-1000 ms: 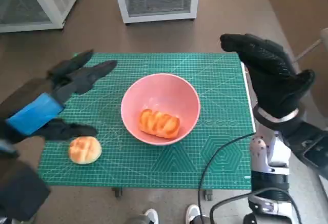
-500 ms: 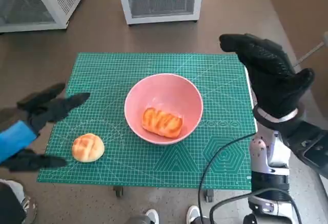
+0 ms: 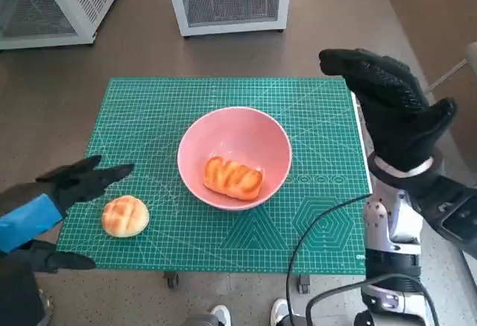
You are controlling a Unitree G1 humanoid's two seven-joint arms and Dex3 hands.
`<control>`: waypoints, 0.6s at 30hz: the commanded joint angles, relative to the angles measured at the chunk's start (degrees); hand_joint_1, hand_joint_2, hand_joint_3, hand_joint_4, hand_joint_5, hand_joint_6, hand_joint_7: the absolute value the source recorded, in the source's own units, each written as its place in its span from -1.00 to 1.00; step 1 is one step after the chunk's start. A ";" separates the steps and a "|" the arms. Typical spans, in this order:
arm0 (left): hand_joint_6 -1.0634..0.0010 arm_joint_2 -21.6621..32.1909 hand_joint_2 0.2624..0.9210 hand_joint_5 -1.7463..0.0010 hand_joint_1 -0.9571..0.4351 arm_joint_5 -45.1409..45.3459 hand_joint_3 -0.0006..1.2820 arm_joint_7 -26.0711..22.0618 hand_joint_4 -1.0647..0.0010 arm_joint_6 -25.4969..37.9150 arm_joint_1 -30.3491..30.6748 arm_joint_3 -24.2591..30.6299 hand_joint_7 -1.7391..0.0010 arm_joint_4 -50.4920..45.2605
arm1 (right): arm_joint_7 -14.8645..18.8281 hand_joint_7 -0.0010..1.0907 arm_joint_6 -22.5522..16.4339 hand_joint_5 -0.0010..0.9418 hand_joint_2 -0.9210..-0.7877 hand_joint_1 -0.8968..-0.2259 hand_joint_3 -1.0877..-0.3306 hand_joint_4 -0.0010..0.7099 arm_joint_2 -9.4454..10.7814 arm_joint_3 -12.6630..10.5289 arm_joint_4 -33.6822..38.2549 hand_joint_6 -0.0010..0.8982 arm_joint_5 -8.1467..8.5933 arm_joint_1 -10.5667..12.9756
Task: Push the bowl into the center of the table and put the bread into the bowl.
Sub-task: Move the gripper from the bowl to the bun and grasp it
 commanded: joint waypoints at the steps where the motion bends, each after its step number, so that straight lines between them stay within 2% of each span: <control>1: 0.67 1.10 0.26 1.00 0.50 1.45 -0.99 2.43 0.97 0.85 1.37 -3.35 1.00 0.49 | 0.78 -0.94 0.65 -1.00 -1.00 -0.22 -0.01 -0.32 -0.46 -0.22 0.60 -0.35 0.37 0.27; 18: 0.68 2.17 0.33 0.99 0.46 14.39 -0.98 12.79 0.91 1.38 -0.33 -21.96 1.00 8.51 | 1.29 -0.94 1.06 -1.00 -1.00 -0.21 0.00 -0.32 -0.89 -0.30 0.44 -0.35 0.82 0.35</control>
